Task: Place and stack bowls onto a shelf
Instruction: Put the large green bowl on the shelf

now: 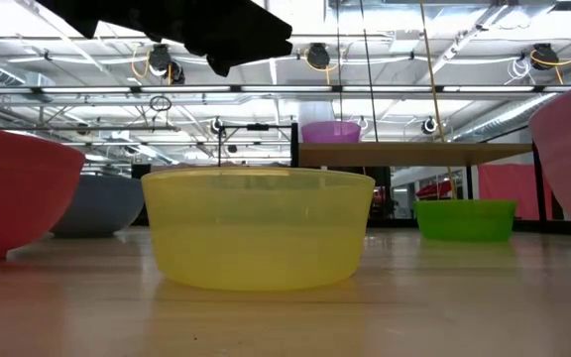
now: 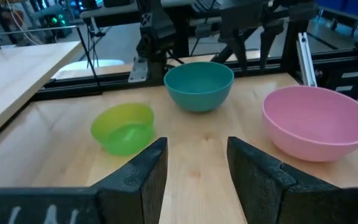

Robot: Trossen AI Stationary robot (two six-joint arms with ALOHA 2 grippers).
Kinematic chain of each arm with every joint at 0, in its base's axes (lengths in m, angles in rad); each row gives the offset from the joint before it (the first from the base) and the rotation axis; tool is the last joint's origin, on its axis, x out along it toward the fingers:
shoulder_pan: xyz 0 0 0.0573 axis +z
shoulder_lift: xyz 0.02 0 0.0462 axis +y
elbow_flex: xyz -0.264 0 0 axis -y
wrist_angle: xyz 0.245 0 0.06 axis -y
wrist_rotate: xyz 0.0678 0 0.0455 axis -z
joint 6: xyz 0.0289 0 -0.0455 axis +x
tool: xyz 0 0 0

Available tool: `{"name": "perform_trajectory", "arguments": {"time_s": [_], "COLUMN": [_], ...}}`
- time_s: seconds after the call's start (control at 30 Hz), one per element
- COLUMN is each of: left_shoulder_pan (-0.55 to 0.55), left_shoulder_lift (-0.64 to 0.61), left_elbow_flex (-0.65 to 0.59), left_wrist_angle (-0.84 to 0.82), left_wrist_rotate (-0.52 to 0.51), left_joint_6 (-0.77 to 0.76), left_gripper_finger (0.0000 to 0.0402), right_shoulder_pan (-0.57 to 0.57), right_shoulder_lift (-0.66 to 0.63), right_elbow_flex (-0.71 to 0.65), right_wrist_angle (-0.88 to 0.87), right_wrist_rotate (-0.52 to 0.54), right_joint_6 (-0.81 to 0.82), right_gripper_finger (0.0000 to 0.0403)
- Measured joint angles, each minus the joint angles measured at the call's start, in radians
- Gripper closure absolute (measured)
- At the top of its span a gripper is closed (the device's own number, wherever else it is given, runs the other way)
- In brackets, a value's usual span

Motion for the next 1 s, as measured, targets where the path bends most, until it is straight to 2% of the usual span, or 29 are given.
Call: {"name": "perform_trajectory", "arguments": {"time_s": [0.17,0.53,0.77,1.0], "left_shoulder_pan": [0.0,0.0,0.0,0.0], "left_shoulder_lift": [0.0,0.0,0.0,0.0], "left_elbow_flex": [0.0,0.0,0.0,0.0], "left_wrist_angle": [-0.001,-0.001,-0.002,-0.001], "left_wrist_rotate": [0.0,0.0,0.0,0.0], "left_joint_6": [0.008,0.008,0.019,0.017], "left_gripper_finger": [0.0229,0.0229,0.0229,0.0229], "right_shoulder_pan": [0.021,0.025,0.024,0.01], "right_shoulder_lift": [0.038,0.129,0.173,0.172], "right_elbow_flex": [0.0,0.0,-0.001,-0.012], "right_wrist_angle": [-0.065,-0.127,-0.14,-0.151], "right_wrist_rotate": [0.005,0.033,0.033,0.024], "right_joint_6": [-0.052,-0.167,-0.184,-0.142], "right_gripper_finger": [0.0244,0.0245,0.0283,0.0362]}}
